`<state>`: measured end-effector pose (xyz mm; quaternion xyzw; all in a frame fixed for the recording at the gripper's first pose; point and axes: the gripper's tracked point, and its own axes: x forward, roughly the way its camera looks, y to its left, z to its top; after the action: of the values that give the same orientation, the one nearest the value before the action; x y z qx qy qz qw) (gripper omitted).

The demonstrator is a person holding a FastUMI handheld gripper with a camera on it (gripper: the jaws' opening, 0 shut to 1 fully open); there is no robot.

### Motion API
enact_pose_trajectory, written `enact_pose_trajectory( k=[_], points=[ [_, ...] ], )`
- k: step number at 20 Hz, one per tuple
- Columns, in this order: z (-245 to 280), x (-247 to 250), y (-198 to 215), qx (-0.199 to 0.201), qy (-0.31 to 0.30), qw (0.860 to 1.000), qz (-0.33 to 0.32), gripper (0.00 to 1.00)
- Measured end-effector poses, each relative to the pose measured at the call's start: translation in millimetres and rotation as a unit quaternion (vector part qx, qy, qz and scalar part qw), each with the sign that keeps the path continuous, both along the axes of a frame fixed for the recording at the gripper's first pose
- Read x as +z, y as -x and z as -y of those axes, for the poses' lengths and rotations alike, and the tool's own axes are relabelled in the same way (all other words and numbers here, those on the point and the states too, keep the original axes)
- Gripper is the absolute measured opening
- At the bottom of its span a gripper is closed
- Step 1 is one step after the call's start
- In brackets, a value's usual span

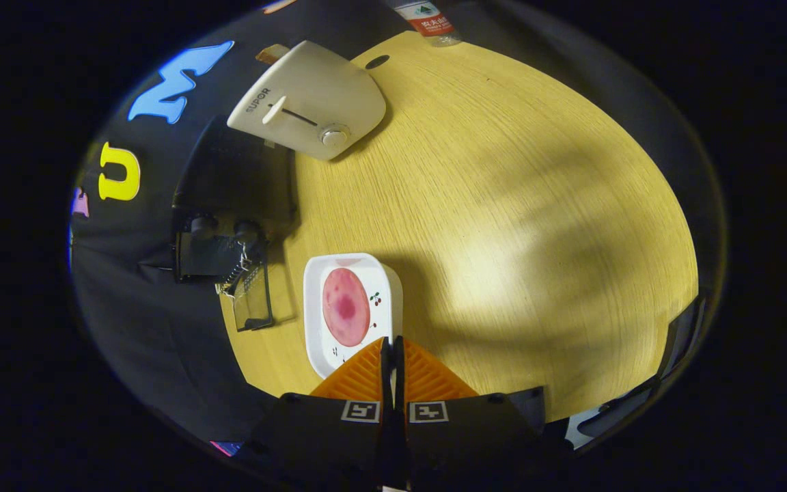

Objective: Open the toaster oven, put the food inside, and close the toaster oven door.

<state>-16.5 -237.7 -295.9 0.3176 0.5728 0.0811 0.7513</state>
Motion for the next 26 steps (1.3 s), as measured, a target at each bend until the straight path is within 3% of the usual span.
enact_pose_trajectory(
  k=[6,15,26],
  points=[
    [-19.1,51.1,18.0,0.0,0.002,0.999,0.048,0.02],
    [-113.8,119.3,56.5,-0.042,-0.081,0.991,0.1,0.02],
    [-217.2,133.4,98.8,-0.03,-0.127,0.985,0.113,0.02]
  ],
)
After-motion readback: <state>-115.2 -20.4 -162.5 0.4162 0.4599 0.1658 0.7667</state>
